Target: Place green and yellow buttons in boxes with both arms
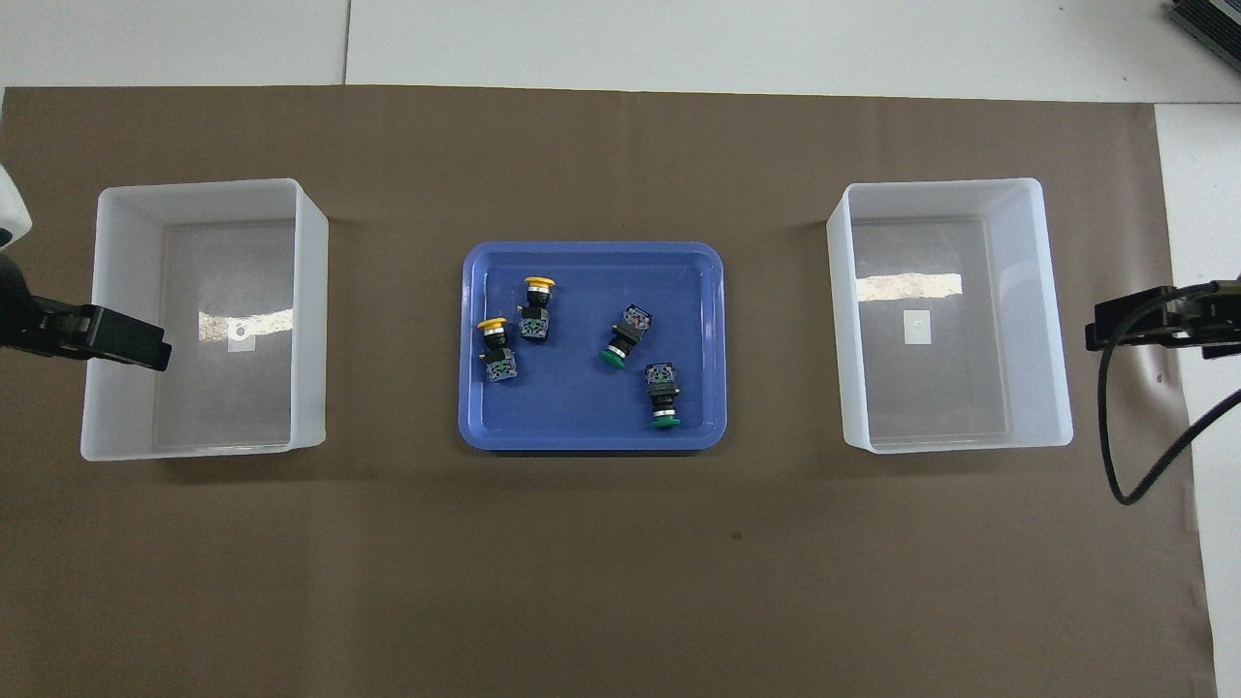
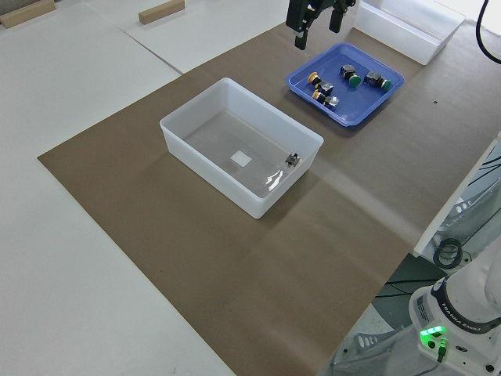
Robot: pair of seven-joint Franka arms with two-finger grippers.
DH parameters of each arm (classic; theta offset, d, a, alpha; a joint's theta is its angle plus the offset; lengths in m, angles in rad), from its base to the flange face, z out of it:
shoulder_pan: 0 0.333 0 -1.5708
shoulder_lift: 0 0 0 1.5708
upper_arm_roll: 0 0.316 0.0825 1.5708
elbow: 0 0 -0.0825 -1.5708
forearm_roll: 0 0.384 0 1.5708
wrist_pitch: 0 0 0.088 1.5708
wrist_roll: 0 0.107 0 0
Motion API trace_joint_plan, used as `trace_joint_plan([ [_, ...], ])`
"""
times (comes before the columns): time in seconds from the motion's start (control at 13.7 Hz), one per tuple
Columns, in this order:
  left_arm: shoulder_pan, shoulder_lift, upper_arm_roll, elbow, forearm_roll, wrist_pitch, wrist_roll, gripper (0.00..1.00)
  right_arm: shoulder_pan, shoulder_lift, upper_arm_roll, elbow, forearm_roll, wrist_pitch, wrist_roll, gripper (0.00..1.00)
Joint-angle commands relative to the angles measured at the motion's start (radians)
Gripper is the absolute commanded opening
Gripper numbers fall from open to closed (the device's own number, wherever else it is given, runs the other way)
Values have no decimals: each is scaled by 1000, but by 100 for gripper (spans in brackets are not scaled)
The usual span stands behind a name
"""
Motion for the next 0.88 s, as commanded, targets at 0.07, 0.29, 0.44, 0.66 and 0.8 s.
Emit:
trace_joint_plan([
  [0.07, 3, -18, -2, -15, 15, -9, 1, 100, 91, 70, 4, -18, 9, 116, 139, 100],
  [0.29, 3, -16, -2, -15, 15, -9, 1, 100, 192, 201, 4, -13, 9, 268, 280, 100],
  [0.44, 3, -18, -2, -15, 15, -9, 1, 100, 258, 281, 6, -12, 19, 361, 363, 100],
  [0.66, 3, -16, -2, -15, 15, -9, 1, 100, 351, 359, 6, -12, 41, 472, 489, 100],
  [0.8, 3, -16, -2, -15, 15, -9, 1, 100, 390, 403, 9, -7, 44, 536, 507, 100],
])
